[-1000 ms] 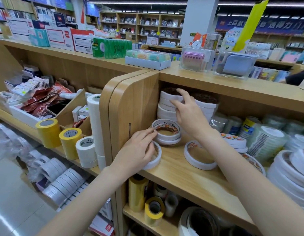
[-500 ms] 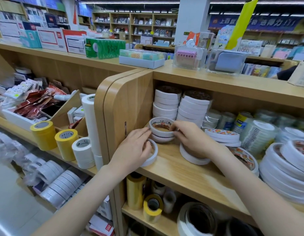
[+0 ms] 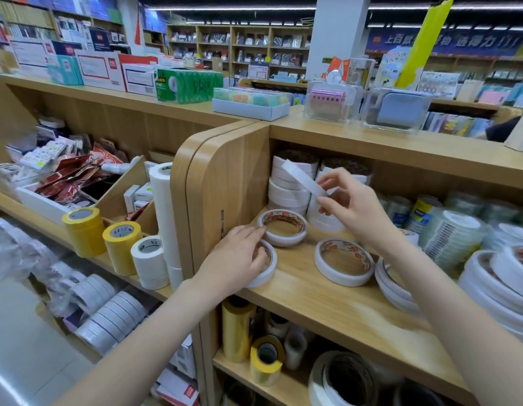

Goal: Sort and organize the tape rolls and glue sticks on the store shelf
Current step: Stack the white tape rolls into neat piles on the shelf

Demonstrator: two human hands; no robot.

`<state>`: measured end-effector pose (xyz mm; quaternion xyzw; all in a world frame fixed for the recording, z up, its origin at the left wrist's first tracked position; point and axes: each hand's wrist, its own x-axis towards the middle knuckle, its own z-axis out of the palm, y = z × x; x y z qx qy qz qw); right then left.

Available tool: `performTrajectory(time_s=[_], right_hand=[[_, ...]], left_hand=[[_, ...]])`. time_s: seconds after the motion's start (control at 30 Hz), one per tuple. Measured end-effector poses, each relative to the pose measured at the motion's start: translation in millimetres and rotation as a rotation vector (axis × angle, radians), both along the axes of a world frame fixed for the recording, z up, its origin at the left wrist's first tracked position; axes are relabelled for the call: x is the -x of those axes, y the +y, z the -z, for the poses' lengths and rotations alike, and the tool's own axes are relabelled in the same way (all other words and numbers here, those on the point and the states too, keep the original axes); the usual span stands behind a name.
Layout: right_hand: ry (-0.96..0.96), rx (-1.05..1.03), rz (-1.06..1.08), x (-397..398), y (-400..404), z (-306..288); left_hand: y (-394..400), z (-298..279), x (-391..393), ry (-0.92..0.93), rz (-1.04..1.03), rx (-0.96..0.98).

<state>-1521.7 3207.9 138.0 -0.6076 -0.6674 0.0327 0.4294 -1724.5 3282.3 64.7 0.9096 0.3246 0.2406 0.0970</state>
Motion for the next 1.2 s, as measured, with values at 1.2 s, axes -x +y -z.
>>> performTrajectory(time_s=[1.2], right_hand=[[-0.221, 0.328, -0.061, 7, 21, 47]], left_hand=[[-27, 4, 12, -0.245, -0.117, -0.112]])
